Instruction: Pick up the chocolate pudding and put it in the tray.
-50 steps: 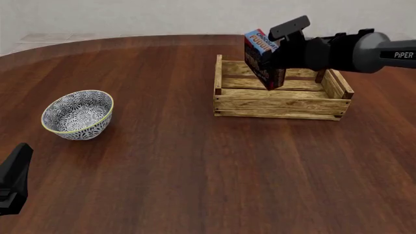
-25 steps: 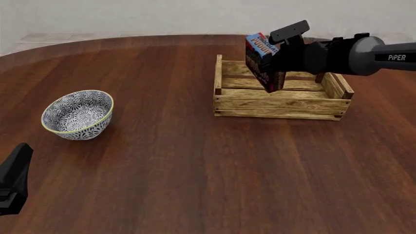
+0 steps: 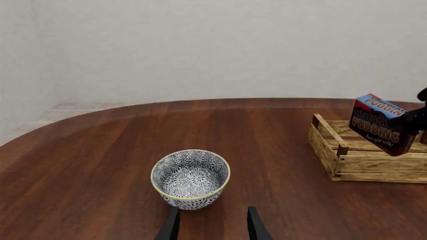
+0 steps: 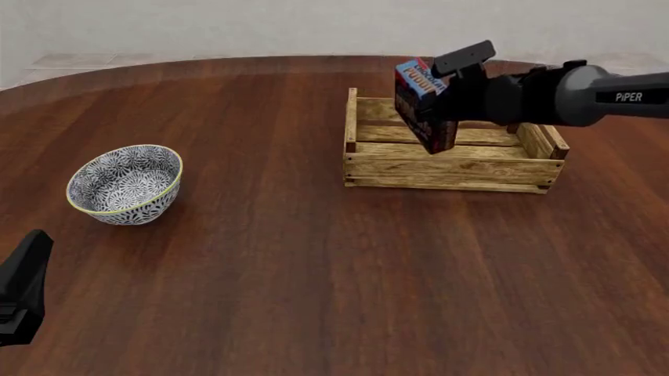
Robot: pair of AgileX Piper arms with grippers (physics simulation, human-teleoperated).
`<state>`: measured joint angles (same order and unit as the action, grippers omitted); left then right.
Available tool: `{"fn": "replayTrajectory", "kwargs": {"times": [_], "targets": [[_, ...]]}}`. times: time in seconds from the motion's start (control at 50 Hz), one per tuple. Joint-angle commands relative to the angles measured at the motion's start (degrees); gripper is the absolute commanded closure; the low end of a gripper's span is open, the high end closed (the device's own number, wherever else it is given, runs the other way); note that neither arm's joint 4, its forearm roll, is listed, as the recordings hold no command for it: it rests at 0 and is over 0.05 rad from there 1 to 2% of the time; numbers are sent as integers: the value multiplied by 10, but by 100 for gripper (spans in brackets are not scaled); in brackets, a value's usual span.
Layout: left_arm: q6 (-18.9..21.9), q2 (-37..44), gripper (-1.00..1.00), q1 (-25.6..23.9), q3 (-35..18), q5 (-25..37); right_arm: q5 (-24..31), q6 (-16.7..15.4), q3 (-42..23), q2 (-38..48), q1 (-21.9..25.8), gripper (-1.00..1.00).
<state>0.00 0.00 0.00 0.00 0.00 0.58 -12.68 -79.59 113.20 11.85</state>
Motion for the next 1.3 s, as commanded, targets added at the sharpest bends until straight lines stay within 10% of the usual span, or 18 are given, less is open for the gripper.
{"fn": "replayTrajectory", "kwargs": {"times": [0.02,1.3], "targets": [[0,0,-100,0,0,0,-8,13,2,6,-1,100],[0,0,-100,0,0,0,-45,30,5,56,-1,100]]}}
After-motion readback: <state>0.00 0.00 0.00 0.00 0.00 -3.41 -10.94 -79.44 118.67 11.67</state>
